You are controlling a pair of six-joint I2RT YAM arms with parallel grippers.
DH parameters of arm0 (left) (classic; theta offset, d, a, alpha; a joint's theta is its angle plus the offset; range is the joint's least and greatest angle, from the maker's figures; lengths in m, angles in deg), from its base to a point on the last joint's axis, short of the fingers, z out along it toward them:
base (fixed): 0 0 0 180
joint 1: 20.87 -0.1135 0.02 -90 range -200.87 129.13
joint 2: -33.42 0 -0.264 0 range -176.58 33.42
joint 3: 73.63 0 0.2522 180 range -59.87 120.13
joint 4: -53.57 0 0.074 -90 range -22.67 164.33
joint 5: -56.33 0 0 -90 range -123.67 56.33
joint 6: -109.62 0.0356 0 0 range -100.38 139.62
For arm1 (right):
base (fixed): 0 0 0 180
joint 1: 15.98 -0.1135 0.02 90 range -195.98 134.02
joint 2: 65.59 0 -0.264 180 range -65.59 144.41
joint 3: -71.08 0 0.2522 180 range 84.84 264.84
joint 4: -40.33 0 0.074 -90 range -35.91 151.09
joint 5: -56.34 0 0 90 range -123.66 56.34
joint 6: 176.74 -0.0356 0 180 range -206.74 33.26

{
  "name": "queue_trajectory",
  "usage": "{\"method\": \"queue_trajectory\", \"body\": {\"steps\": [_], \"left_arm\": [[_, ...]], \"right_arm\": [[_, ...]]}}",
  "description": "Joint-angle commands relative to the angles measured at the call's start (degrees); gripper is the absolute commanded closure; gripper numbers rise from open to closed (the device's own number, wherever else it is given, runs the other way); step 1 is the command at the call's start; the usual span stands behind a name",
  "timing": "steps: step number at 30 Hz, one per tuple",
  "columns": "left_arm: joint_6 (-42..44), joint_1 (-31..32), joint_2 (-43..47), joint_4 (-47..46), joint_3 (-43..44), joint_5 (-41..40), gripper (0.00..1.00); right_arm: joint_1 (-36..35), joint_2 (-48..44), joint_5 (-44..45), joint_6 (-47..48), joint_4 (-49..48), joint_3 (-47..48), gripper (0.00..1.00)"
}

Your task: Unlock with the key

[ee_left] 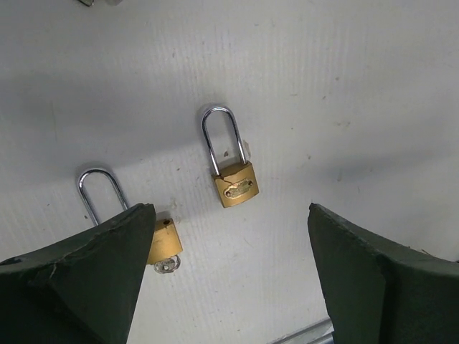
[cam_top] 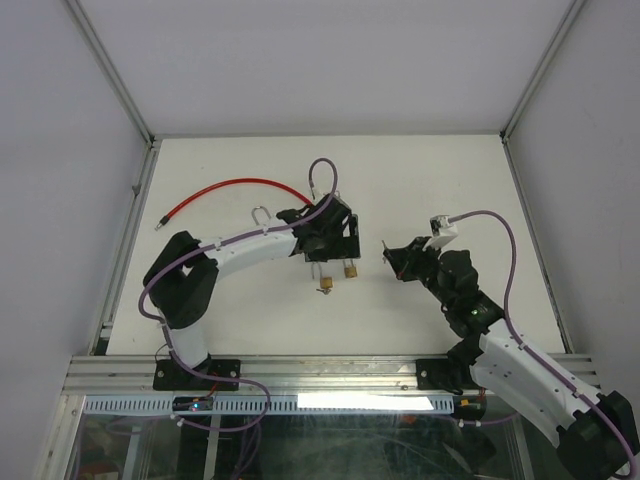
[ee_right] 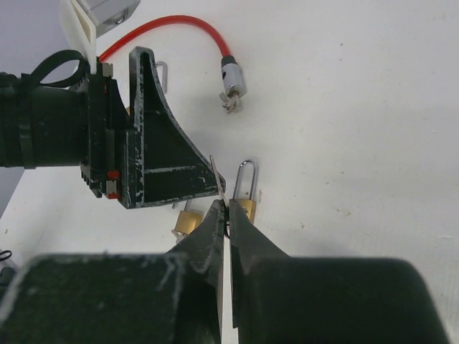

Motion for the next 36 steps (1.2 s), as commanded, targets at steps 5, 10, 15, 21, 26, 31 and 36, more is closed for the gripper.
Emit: {"method": "queue_trajectory", "body": {"steps": [5, 10, 15, 21, 26, 31, 36], "left_arm": [[-4.42, 3.54, -9.39, 13.02, 12.49, -5.54, 0.18], [-5.72, 4.73, -14.18, 16.44, 17.41, -6.89, 0.28], [-6.16, 5.44, -17.66, 18.54, 20.38, -7.58, 0.41], [-6.25, 5.63, -20.53, 19.49, 21.94, -8.39, 0.48], [-5.74, 6.02, -22.68, 20.47, 22.77, -8.26, 0.57], [-5.09, 6.51, -23.45, 22.28, 21.2, -9.27, 0.64], [-4.11, 6.43, -23.42, 22.31, 20.31, -9.97, 0.62]], "right_arm": [[0.26, -1.95, 4.86, 1.05, 0.9, -0.26, 1.0], [0.25, -1.79, 5.0, 0.95, 1.28, -0.44, 1.0], [0.28, -2.29, 5.04, 0.79, 1.56, -0.87, 1.0], [0.26, -2.75, 5.13, 0.61, 1.76, -1.19, 1.0], [0.34, -2.68, 5.48, 0.52, 2.13, -1.14, 1.0], [0.29, -1.76, 5.13, 0.21, 1.41, -0.97, 1.0], [0.27, 0.67, 3.63, 0.02, 0.18, -0.47, 1.0]]}}
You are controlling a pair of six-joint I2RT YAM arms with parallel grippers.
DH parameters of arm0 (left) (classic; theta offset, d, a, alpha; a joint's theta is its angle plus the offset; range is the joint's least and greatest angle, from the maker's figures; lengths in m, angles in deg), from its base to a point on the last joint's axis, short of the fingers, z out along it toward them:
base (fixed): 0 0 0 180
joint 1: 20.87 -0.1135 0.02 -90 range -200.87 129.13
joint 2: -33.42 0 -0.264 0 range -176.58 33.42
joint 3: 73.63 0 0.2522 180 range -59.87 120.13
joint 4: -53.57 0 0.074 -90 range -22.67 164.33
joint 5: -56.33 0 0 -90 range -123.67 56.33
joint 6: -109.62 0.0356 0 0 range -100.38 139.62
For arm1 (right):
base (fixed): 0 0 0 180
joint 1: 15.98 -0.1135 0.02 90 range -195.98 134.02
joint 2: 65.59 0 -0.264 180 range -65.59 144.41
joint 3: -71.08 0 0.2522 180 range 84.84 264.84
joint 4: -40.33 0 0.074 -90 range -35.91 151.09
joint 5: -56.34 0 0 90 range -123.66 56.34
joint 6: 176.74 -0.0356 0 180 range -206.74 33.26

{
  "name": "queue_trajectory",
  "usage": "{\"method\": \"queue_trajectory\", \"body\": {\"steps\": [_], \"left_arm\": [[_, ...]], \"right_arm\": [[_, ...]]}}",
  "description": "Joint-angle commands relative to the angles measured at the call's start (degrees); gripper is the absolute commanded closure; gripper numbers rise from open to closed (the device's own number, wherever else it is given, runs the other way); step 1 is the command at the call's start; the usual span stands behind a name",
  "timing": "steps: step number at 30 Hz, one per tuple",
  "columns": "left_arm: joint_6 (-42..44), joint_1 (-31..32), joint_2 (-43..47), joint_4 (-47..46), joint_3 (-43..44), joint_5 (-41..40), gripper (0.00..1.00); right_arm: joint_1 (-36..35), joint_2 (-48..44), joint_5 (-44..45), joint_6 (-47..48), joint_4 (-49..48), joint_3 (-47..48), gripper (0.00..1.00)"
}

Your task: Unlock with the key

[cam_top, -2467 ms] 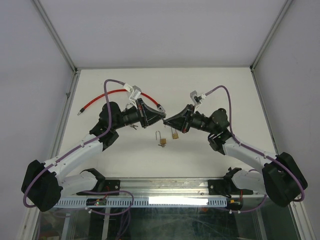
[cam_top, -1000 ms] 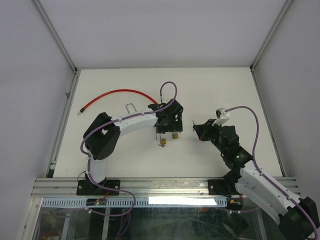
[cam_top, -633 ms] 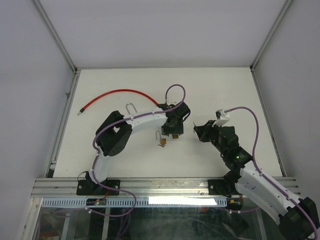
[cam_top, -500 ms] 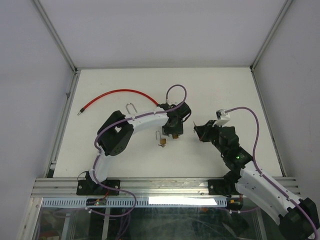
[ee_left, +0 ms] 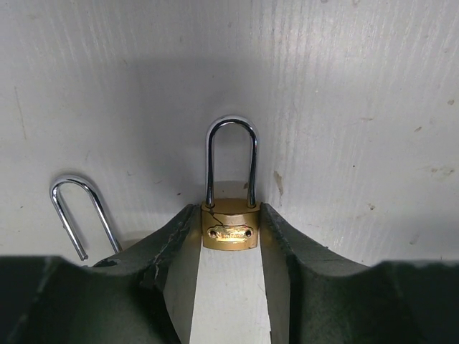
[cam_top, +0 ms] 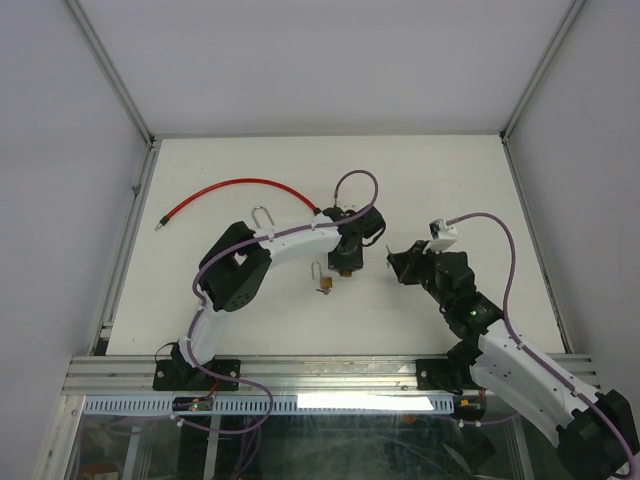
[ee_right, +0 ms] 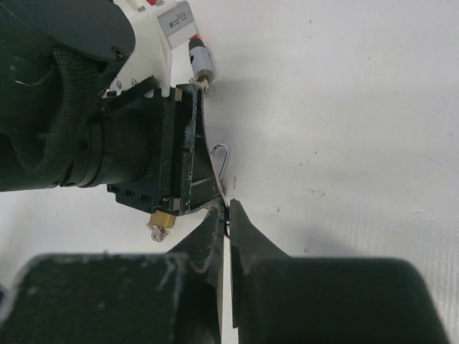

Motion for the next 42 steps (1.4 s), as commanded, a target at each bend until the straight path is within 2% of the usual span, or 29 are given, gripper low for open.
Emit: {"method": "queue_trajectory", "body": {"steps": [1, 3, 8, 12, 17, 22, 31, 42], "left_arm": [[1.47, 0.57, -2.54, 0.98, -1.11, -0.27, 0.6], [2.24, 0.5, -3.25, 1.02, -0.22, -0.04, 0.57], [3.19, 0.48, -5.52, 1.88, 0.97, -0.54, 0.57], [3.76, 0.48, -7.32, 3.55, 0.86, -1.83, 0.63], [2.98, 0.48, -6.13, 3.66, 0.46, -3.02, 0.76], [0.56, -0.59, -0.68, 0.88, -0.61, -1.03, 0.81], [-7.79, -5.61, 12.28, -4.98, -5.56, 3.69, 0.81], [-12.42, -8.62, 21.37, -10.54, -12.16, 6.53, 0.81]], "right_arm": [[0.25, 1.78, -0.43, -0.23, -3.71, 0.59, 1.0], [0.24, 2.37, -0.8, -0.36, -3.92, 0.69, 1.0], [0.24, 2.37, -0.78, -0.57, -3.93, 0.69, 1.0], [0.24, 2.52, -0.74, -0.77, -3.89, 0.7, 1.0], [0.24, 3.46, -1.52, -1.0, -4.39, 0.92, 1.0], [0.18, 5.31, -4.01, -1.8, -5.56, 1.51, 1.0], [-1.3, 9.11, -7.16, -5.54, -8.96, 2.21, 1.0], [-9.61, 20.2, -4.09, -8.56, -15.5, 4.5, 1.0]]}}
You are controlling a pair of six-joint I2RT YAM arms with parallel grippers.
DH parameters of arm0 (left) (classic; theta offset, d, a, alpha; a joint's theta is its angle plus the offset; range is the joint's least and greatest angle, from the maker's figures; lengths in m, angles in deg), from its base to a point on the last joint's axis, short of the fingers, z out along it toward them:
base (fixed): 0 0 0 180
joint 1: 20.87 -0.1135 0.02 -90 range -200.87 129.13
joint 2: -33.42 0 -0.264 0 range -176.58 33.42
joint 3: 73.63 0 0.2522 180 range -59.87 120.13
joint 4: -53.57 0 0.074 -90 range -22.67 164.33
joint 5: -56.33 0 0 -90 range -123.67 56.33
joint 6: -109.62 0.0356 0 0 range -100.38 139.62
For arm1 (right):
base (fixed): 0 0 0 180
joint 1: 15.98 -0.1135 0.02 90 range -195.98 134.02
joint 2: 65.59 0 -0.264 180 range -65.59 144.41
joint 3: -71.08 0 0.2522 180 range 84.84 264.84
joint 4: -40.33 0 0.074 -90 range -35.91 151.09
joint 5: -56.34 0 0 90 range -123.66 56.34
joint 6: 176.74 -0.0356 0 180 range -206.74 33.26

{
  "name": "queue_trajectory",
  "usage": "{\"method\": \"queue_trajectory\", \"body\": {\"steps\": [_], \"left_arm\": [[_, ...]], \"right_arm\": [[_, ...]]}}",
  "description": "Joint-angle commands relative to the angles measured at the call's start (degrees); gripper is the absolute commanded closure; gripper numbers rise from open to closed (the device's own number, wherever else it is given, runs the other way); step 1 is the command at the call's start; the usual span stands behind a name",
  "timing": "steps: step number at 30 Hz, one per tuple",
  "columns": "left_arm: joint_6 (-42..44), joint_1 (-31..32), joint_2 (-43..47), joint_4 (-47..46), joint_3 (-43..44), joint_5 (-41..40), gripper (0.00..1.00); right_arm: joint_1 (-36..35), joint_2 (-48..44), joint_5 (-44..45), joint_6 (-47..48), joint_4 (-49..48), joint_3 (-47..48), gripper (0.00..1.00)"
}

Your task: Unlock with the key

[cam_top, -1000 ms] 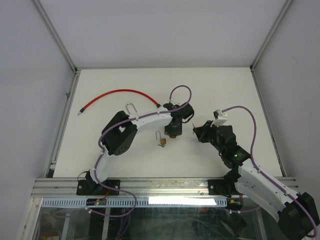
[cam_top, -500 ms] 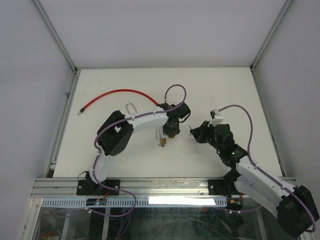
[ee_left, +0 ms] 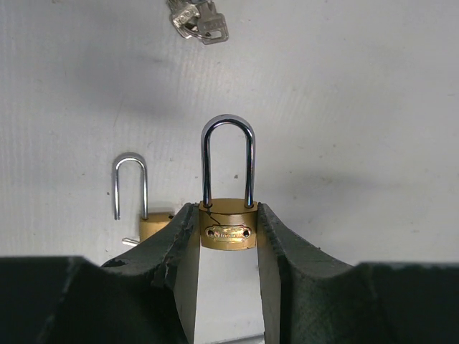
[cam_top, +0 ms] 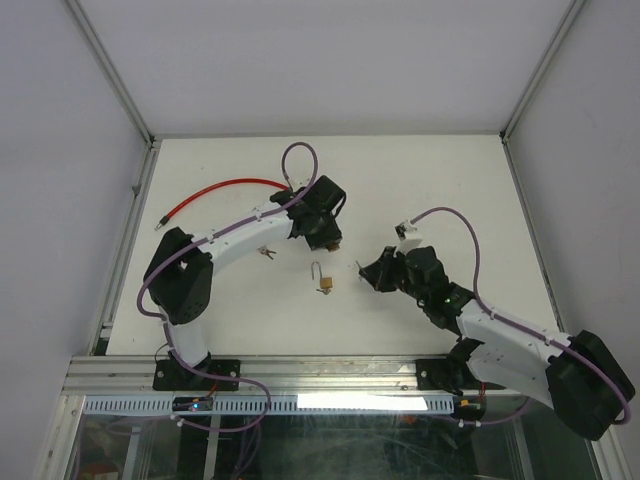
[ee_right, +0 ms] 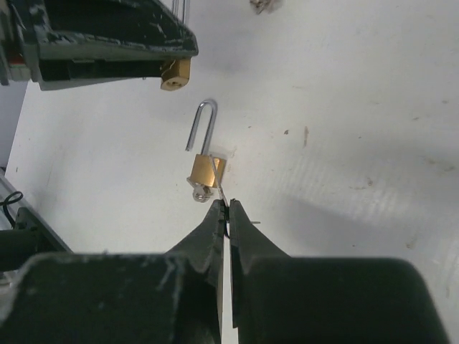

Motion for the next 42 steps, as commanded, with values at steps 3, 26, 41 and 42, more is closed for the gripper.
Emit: {"method": "queue_trajectory", "body": {"steps": [3, 26, 41, 42], "left_arm": [[-2.26, 0.23, 4.95, -5.75, -2.11, 3.92, 0.81], [-2.22, 0.43, 8.02, -10.5, -6.22, 5.98, 0.83], [-2.18, 0.75, 8.37, -10.85, -6.86, 5.47, 0.83], [-2.18, 0.78, 8.33, -10.85, -6.96, 5.27, 0.83]], "right_arm": [[-3.94, 6.29, 2.48, -3.31, -10.75, 3.62, 1.0], [-6.0, 16.91, 5.92, -9.16, -16.89, 6.63, 1.0], [-6.04, 15.73, 8.2, -10.77, -16.5, 6.08, 1.0], [-6.0, 15.62, 8.13, -10.86, -16.53, 6.07, 1.0]]}}
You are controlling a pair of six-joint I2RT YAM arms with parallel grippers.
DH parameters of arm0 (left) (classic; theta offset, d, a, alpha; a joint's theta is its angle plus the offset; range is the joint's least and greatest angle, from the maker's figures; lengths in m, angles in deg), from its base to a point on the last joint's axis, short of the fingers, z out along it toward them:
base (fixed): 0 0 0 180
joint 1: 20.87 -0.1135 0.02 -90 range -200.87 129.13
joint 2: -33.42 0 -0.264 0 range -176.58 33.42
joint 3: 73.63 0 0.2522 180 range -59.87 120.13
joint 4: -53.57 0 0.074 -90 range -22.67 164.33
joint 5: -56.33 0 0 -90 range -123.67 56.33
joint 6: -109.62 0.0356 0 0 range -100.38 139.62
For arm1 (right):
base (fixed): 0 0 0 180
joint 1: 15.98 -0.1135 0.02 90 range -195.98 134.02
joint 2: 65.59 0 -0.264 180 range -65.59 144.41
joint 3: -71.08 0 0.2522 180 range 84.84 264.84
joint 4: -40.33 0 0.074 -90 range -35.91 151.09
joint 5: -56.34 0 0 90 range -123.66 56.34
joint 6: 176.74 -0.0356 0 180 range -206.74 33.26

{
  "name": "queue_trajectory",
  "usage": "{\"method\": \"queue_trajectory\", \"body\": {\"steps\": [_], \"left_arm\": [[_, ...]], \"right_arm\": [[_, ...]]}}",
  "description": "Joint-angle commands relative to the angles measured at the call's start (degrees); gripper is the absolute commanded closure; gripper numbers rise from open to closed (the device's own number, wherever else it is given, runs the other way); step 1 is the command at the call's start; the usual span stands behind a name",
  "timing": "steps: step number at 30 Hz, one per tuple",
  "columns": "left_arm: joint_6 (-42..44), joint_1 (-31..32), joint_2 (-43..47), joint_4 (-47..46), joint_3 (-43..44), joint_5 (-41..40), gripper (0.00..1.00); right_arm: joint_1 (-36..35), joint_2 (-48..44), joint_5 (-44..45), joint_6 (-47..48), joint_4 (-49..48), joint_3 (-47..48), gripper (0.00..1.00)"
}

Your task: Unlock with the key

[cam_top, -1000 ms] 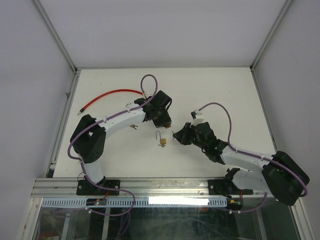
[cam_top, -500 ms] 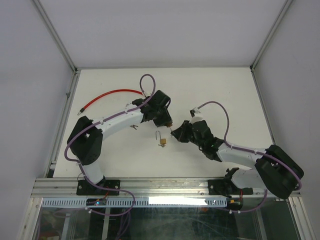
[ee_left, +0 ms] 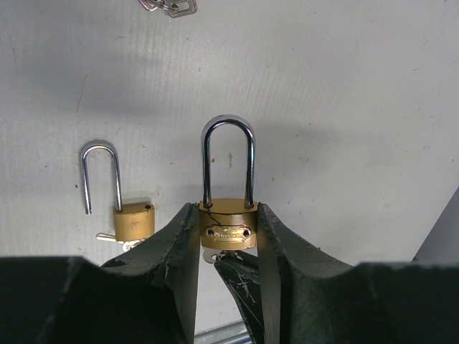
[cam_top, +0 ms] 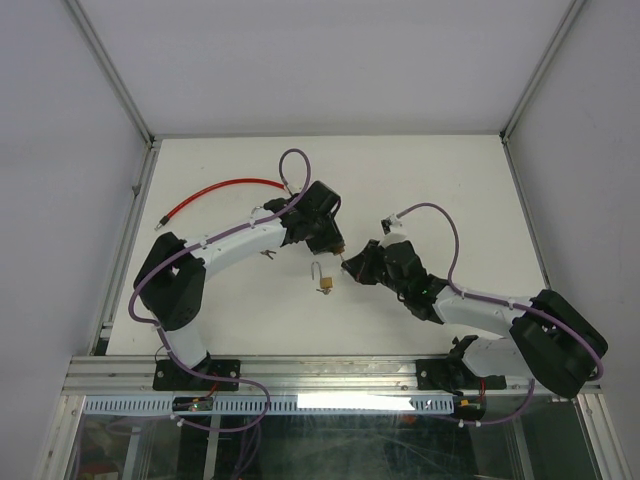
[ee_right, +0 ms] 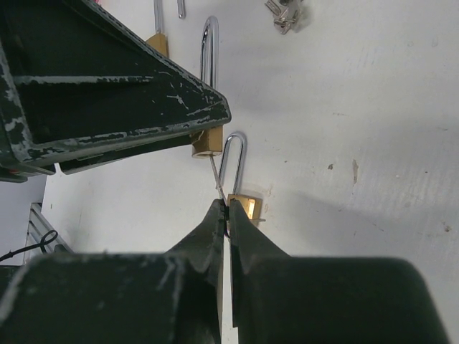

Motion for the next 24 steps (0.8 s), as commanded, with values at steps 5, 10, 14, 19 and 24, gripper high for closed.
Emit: {"method": "queue_trajectory", "body": {"steps": [5, 10, 14, 19, 24], "left_arm": [[-0.78, 0.76, 3.49, -2.44, -0.61, -0.81, 0.83], [-0.78, 1.17, 3.47, -2.44, -0.44, -1.35, 0.83], [-1.04, 1.47, 3.87, -2.44, -0.41, -1.91, 0.83], [-3.54, 2.21, 4.42, -2.44, -1.4, -3.46, 0.82], [-7.61, 3.39, 4.36, -2.59, -2.21, -4.46, 0.82]], "right_arm": [[-0.16, -2.38, 2.63, -1.64, -3.2, 1.41, 1.0], [-0.12, -2.16, 3.5, -2.15, -1.53, 2.02, 1.0], [-0.14, -1.0, 3.67, -3.13, -0.83, 2.41, 1.0], [-0.13, 0.1, 4.42, -5.37, -2.61, 2.18, 1.0], [-0.54, 2.22, 5.74, -6.13, -9.32, 1.18, 1.0]]}}
